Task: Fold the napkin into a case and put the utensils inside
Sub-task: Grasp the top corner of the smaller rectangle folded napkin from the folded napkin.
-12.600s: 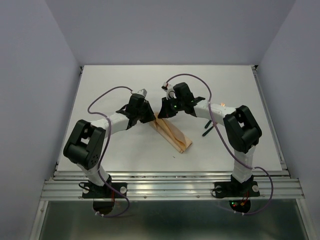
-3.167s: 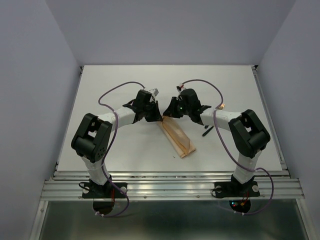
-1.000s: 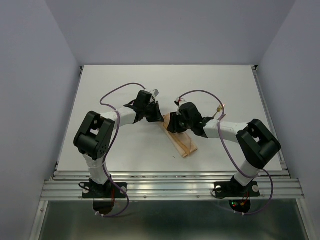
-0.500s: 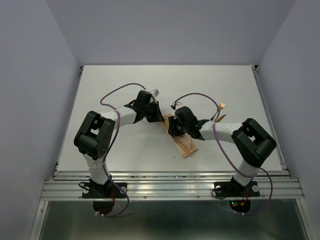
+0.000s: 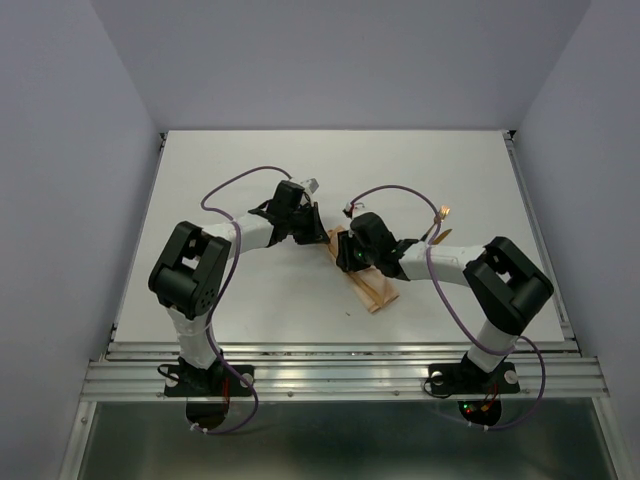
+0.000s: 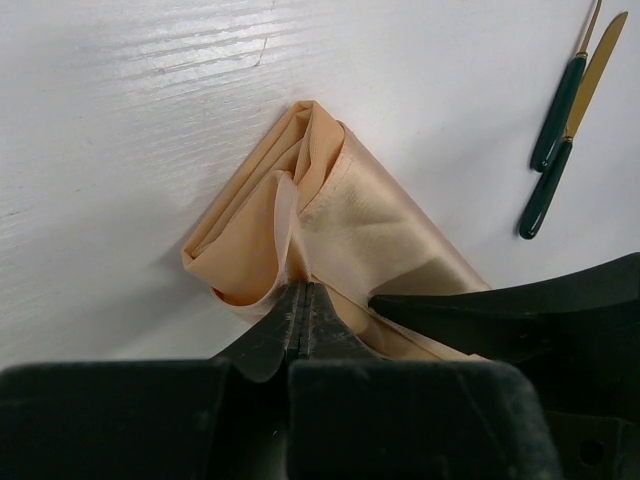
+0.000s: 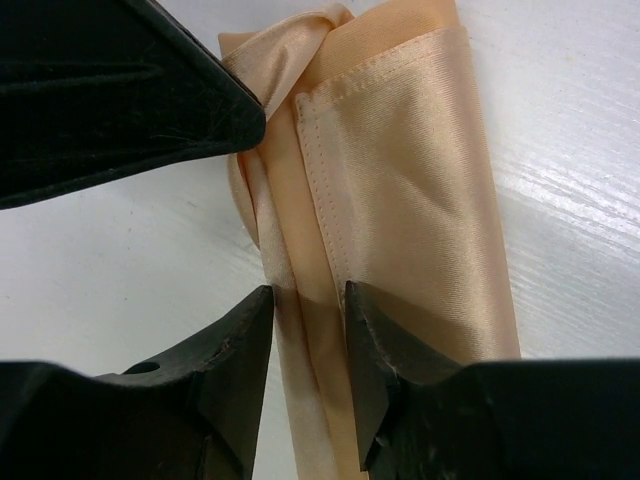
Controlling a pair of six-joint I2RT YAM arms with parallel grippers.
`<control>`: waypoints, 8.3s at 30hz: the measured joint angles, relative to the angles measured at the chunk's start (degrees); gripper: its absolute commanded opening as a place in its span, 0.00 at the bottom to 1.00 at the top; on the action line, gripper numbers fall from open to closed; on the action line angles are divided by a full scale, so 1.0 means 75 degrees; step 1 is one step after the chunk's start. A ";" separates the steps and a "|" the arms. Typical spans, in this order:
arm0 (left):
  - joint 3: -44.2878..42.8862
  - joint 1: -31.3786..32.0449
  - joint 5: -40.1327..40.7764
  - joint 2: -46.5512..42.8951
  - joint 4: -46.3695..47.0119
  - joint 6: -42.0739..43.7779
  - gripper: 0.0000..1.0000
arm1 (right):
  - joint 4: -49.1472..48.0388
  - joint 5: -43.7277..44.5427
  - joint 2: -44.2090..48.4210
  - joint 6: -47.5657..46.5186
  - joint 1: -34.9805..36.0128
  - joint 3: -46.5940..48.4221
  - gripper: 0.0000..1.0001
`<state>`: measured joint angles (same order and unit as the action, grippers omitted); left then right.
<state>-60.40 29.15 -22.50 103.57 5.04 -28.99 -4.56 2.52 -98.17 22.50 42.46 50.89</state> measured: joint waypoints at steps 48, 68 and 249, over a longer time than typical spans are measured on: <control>0.0000 0.0000 -0.0201 0.0283 0.0157 -0.0061 0.00 | 0.0122 0.0073 0.0012 -0.0090 0.0000 -0.0050 0.27; 0.0000 0.0000 -0.0268 0.0283 0.0221 -0.0061 0.00 | 0.0096 0.0309 0.0067 0.0029 0.0003 -0.0050 0.34; -0.1317 0.0192 -0.0323 0.0402 -0.1212 -0.0047 0.23 | -0.0580 -0.0437 -0.0006 0.0227 0.0003 -0.0020 0.39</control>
<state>-70.28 30.59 -24.93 106.59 -4.05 -29.34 -8.91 -0.75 -98.21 24.21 42.48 50.74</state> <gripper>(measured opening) 0.248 0.376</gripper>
